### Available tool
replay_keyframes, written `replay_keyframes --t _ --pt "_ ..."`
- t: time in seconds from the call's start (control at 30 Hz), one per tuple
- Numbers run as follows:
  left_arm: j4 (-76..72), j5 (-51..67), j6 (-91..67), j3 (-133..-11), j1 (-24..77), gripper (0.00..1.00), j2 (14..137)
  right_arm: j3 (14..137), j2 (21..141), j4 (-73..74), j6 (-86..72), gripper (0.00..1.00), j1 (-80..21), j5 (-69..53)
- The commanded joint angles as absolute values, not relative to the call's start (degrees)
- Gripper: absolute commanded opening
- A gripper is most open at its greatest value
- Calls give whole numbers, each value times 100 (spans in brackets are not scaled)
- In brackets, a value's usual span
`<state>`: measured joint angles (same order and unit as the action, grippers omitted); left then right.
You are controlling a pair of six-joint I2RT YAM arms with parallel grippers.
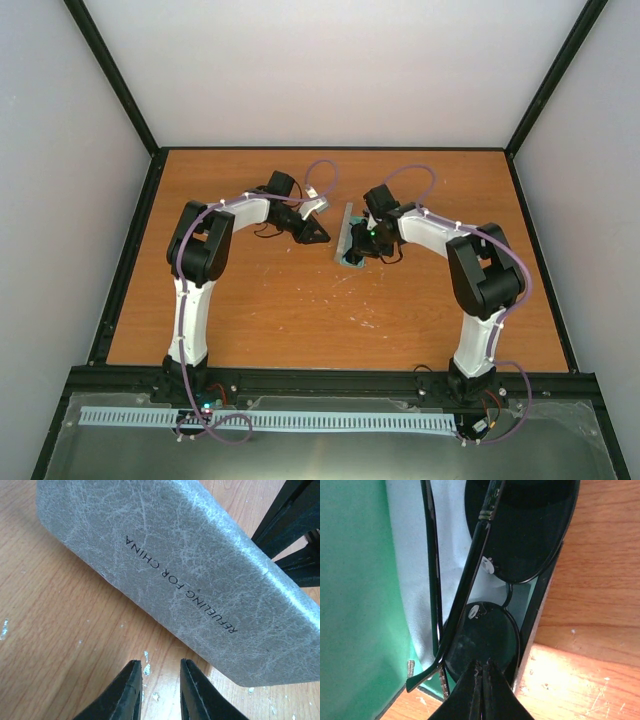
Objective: Organize the sunglasses
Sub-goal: Adjust the sunglasses in the sunglasses case.
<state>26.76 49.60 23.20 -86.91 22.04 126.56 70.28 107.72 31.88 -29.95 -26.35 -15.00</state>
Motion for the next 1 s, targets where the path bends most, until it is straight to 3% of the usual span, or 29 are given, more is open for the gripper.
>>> replay_keyframes --t 0.0,0.23,0.53,0.97 --pt "2604 5123 2275 -8712 2285 24 12535 6979 10936 3071 -3005 3 -2656 -1455" --pt "2607 5120 2265 -8719 2294 24 12542 6934 10925 3071 -2992 4 -2653 -1417" --pt "2619 5091 2272 -8712 2302 23 12546 7272 10159 3530 -3022 14 -2654 -695" --pt "2662 5028 2266 -8703 2302 23 12535 7596 10960 2770 -3000 10 -2654 -1286"
